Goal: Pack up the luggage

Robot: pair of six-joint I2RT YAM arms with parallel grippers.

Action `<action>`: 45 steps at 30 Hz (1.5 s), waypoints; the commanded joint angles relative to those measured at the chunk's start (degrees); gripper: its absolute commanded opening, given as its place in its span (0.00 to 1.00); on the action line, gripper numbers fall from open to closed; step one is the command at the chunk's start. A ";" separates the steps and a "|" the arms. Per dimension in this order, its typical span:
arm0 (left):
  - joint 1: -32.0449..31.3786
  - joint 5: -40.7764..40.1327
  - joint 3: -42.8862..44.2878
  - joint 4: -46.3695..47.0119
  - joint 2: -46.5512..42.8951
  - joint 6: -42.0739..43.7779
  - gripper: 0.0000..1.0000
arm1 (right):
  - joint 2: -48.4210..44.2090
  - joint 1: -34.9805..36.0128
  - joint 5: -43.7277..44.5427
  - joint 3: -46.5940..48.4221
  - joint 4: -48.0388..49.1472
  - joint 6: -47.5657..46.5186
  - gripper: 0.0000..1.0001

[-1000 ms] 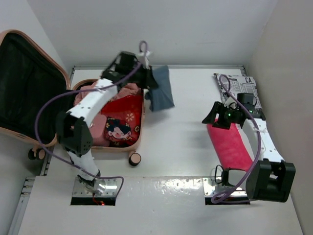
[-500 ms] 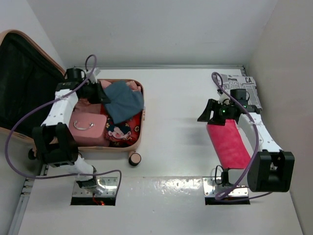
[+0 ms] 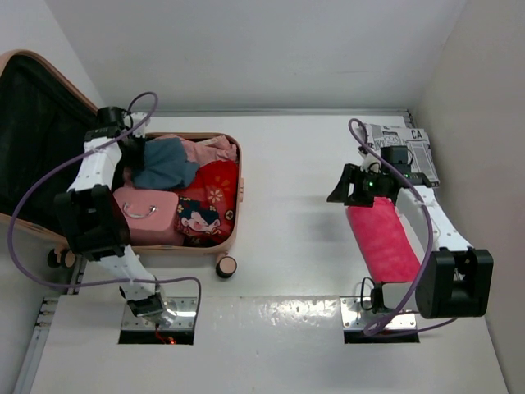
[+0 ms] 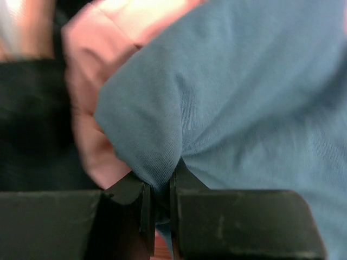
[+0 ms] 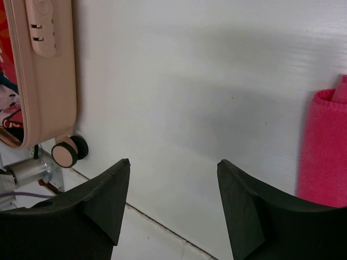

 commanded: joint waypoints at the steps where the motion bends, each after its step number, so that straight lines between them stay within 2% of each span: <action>1: 2.04 -9.33 6.75 0.95 3.73 13.10 0.00 | 0.23 2.00 -0.94 2.15 1.59 -1.77 0.65; 2: 2.04 -10.03 7.28 -0.28 5.48 16.60 0.00 | 0.15 2.01 -0.77 2.33 1.42 -2.13 0.65; 6: 2.04 -13.36 4.23 -2.40 8.21 20.49 0.00 | 0.06 2.27 0.29 2.42 0.45 -3.88 0.65; 11: 1.52 -13.90 -2.81 1.80 8.22 20.59 0.01 | 0.23 2.27 2.22 1.63 -0.16 -5.29 0.65; 14: 0.99 -10.75 -6.07 5.14 6.65 19.36 0.32 | 0.23 2.27 5.21 1.45 -0.78 -6.61 0.66; 15: 0.99 -10.13 -6.08 5.77 5.59 17.79 0.55 | 0.06 2.36 7.65 1.71 -1.22 -6.87 0.66; 16: 0.99 -7.34 -6.08 5.78 4.45 17.25 0.62 | 0.06 2.27 8.54 1.72 -1.57 -8.01 0.66; 17: 0.99 -5.74 -5.55 5.78 1.39 16.73 0.75 | -0.29 2.18 9.60 1.80 -2.27 -8.80 0.68; 19: 0.99 -0.40 -3.37 5.78 -2.40 14.36 0.80 | -1.70 1.66 12.77 1.37 -2.54 -9.94 0.69; 20: 0.99 1.55 -2.31 5.78 -4.33 13.30 0.99 | -2.74 1.74 13.47 1.10 -2.71 -10.21 0.69; 24: -1.29 6.48 7.69 6.30 -12.50 7.07 0.99 | -5.12 1.74 20.30 -0.74 -4.03 -11.53 0.70; 25: -2.08 6.49 7.72 6.30 -13.39 6.45 0.99 | -5.74 1.74 21.37 -1.01 -4.21 -11.53 0.70; 28: -5.68 4.65 17.09 5.08 -15.15 4.86 0.99 | -6.10 2.18 27.26 -3.03 -6.58 -12.41 0.70; 31: -8.23 2.80 20.81 3.85 -15.16 3.46 0.99 | -5.05 3.06 32.54 -5.66 -8.95 -13.73 0.70; 33: -9.64 2.01 21.61 3.23 -15.69 2.67 0.99 | -3.73 4.20 36.48 -7.32 -9.83 -14.08 0.70; 40: -11.58 0.16 18.62 3.23 -17.61 0.73 0.99 | 1.46 8.60 41.59 -8.74 -8.08 -12.76 0.70; 43: -11.58 -0.63 18.62 3.23 -18.14 0.11 0.99 | 6.89 8.51 42.48 -9.80 -7.20 -13.02 0.70; 45: -11.58 -1.15 18.62 3.23 -18.15 0.11 0.99 | 9.36 8.60 42.48 -9.36 -7.81 -12.77 0.65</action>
